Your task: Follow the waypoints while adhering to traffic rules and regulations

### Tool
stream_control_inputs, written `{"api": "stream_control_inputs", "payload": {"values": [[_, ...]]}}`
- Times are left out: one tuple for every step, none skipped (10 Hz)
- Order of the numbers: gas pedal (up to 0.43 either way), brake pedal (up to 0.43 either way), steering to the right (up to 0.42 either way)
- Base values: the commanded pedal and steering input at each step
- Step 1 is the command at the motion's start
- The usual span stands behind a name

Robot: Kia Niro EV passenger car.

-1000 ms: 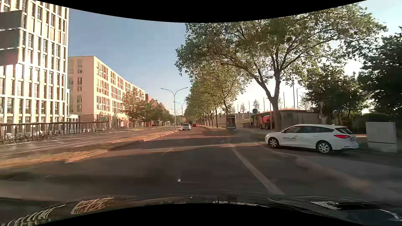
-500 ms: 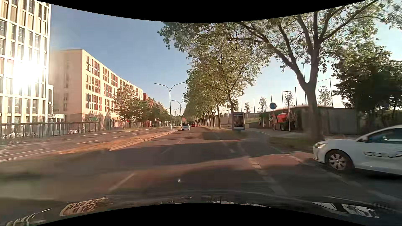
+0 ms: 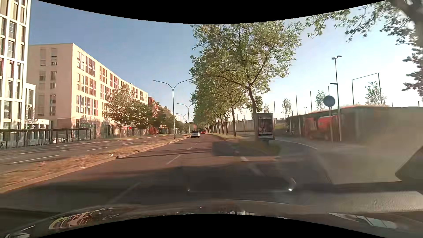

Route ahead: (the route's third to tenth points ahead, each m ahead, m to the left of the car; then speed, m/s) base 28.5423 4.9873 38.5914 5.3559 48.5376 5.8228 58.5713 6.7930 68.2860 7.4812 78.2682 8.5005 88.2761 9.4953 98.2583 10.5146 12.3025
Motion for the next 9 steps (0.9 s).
{"api": "stream_control_inputs", "payload": {"values": [[0.098, 0.0, -0.008], [0.098, 0.0, -0.008], [0.098, 0.0, -0.008], [0.098, 0.0, -0.008], [0.098, 0.0, -0.007], [0.098, 0.0, -0.008], [0.098, 0.0, -0.007], [0.098, 0.0, -0.007], [0.098, 0.0, -0.007]]}}
